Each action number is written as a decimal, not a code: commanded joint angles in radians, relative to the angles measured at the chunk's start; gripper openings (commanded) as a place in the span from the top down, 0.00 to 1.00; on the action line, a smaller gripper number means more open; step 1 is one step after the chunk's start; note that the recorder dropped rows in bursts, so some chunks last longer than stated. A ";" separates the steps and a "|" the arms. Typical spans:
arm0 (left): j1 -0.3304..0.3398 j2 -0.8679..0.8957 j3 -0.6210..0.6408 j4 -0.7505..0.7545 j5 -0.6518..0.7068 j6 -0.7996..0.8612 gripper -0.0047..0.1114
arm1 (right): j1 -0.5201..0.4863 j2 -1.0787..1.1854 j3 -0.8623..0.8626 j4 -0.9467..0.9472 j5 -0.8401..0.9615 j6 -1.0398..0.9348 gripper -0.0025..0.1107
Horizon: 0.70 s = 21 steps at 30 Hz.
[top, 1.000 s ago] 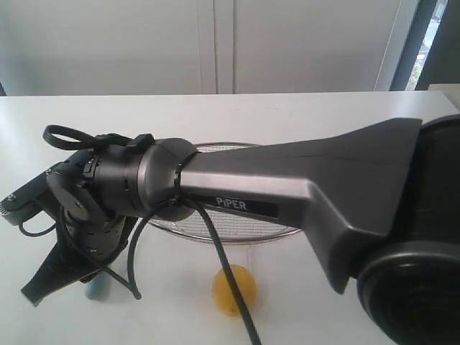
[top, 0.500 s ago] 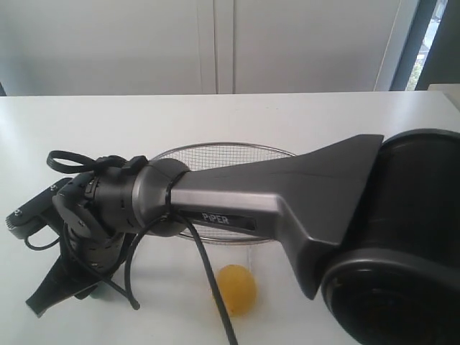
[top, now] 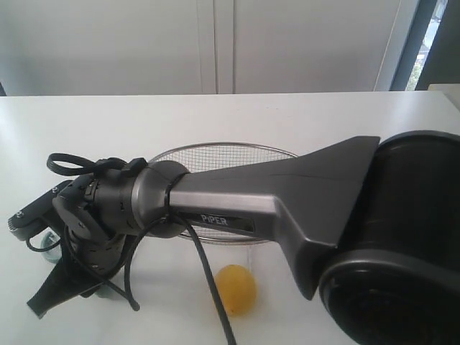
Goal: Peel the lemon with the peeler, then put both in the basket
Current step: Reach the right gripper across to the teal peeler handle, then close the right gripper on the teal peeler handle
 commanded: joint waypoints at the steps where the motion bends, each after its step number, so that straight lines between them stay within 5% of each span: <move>1: 0.000 -0.004 0.004 0.005 0.003 -0.001 0.96 | 0.001 -0.001 -0.004 -0.025 0.028 0.005 0.83; 5: 0.000 -0.004 0.004 0.005 0.003 -0.001 0.96 | 0.001 -0.019 -0.004 -0.067 0.055 0.007 0.98; 21: 0.000 -0.004 0.004 0.005 0.003 -0.001 0.96 | 0.001 -0.086 0.000 -0.101 0.368 -0.047 0.98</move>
